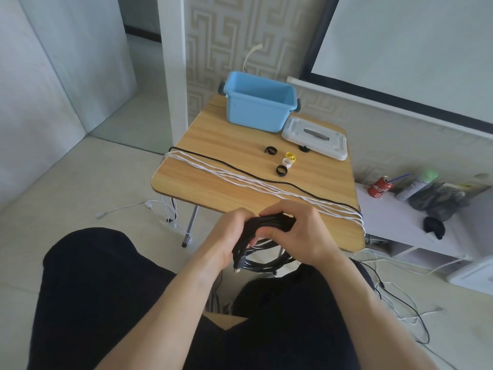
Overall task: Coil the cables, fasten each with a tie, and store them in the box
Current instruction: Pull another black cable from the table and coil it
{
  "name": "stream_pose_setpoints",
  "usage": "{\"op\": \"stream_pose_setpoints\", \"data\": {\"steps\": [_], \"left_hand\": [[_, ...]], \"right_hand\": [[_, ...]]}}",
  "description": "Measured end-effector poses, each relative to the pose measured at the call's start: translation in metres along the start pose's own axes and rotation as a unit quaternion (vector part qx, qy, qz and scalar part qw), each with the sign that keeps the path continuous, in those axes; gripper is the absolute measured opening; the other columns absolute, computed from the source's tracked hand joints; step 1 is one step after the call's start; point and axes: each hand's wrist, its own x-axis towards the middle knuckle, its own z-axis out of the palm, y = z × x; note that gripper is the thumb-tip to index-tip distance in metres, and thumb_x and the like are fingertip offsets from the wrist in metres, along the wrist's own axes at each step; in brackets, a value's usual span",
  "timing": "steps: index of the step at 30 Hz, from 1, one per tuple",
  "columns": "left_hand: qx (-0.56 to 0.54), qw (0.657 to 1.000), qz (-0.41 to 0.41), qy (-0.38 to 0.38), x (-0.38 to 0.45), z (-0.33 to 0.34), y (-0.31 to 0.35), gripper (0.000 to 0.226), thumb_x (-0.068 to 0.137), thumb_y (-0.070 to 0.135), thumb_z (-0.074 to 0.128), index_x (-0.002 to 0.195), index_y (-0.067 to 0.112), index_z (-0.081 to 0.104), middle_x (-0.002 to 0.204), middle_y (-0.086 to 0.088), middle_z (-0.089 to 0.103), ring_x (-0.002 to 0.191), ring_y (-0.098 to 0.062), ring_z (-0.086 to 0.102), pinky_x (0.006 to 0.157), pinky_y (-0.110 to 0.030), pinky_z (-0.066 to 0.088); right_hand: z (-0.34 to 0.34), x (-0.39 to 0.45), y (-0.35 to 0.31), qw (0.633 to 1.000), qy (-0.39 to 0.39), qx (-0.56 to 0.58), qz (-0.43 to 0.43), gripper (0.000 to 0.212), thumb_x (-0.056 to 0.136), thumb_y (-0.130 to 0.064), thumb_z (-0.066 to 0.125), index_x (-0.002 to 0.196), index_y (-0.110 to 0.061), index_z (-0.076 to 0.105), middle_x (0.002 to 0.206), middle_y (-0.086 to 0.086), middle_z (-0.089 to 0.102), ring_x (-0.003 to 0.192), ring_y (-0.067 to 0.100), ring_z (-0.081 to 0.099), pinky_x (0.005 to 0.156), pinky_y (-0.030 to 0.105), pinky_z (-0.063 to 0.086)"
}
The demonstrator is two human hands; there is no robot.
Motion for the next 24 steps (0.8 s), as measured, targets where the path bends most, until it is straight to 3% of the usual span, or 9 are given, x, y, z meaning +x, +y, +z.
{"op": "stream_pose_setpoints", "data": {"steps": [4, 7, 12, 17, 20, 24], "left_hand": [[0.109, 0.987, 0.118, -0.026, 0.005, 0.001, 0.001, 0.037, 0.106, 0.037, 0.042, 0.093, 0.011, 0.066, 0.067, -0.002, 0.065, 0.061, -0.011, 0.06, 0.063, -0.022, 0.049], [0.157, 0.97, 0.178, -0.048, 0.009, -0.001, 0.008, 0.036, 0.107, 0.034, 0.041, 0.094, 0.013, 0.068, 0.071, -0.002, 0.068, 0.065, -0.01, 0.062, 0.066, -0.022, 0.05], [0.238, 0.945, 0.19, -0.117, 0.018, -0.005, 0.027, 0.026, 0.105, 0.027, 0.047, 0.09, 0.013, 0.064, 0.075, -0.004, 0.065, 0.068, -0.013, 0.057, 0.07, -0.028, 0.044], [0.326, 0.916, 0.188, -0.14, 0.036, -0.006, 0.047, 0.019, 0.104, 0.029, 0.051, 0.09, 0.017, 0.056, 0.073, -0.004, 0.054, 0.069, -0.019, 0.05, 0.072, -0.037, 0.041], [0.3, 0.924, 0.174, -0.161, 0.046, -0.004, 0.064, 0.013, 0.104, 0.028, 0.052, 0.11, 0.02, 0.043, 0.08, -0.002, 0.06, 0.072, -0.014, 0.051, 0.073, -0.032, 0.044], [0.255, 0.936, 0.177, -0.166, 0.066, 0.0, 0.089, 0.012, 0.103, 0.016, 0.052, 0.104, 0.02, 0.041, 0.083, -0.011, 0.06, 0.077, -0.02, 0.052, 0.075, -0.039, 0.044]], "right_hand": [[-0.007, 0.006, 0.009, 1.0, -0.005, -0.01, 0.027, 0.025, 0.085, -0.023, 0.08, 0.107, -0.03, 0.072, 0.09, -0.013, 0.071, 0.088, 0.004, 0.066, 0.076, 0.013, 0.049], [-0.009, 0.006, 0.012, 0.999, -0.02, -0.015, 0.02, 0.029, 0.091, -0.021, 0.074, 0.116, -0.034, 0.069, 0.095, -0.014, 0.069, 0.091, 0.005, 0.065, 0.078, 0.014, 0.049], [-0.013, 0.019, 0.012, 0.997, 0.006, -0.062, 0.045, 0.018, 0.099, -0.026, 0.062, 0.116, -0.026, 0.068, 0.104, -0.013, 0.067, 0.095, -0.003, 0.06, 0.077, 0.007, 0.043], [-0.029, 0.039, 0.007, 0.979, -0.117, -0.163, 0.046, 0.019, 0.104, -0.031, 0.05, 0.109, -0.018, 0.063, 0.091, -0.004, 0.062, 0.08, 0.008, 0.057, 0.069, 0.025, 0.042], [-0.046, 0.053, 0.006, 0.972, -0.163, -0.149, 0.079, 0.024, 0.104, -0.04, 0.047, 0.108, -0.02, 0.06, 0.087, -0.004, 0.07, 0.078, 0.01, 0.066, 0.072, 0.031, 0.054], [-0.053, 0.073, 0.005, 0.972, -0.183, -0.134, 0.063, 0.03, 0.106, -0.04, 0.045, 0.095, -0.018, 0.064, 0.08, -0.007, 0.076, 0.072, 0.005, 0.07, 0.073, 0.026, 0.056]]}}
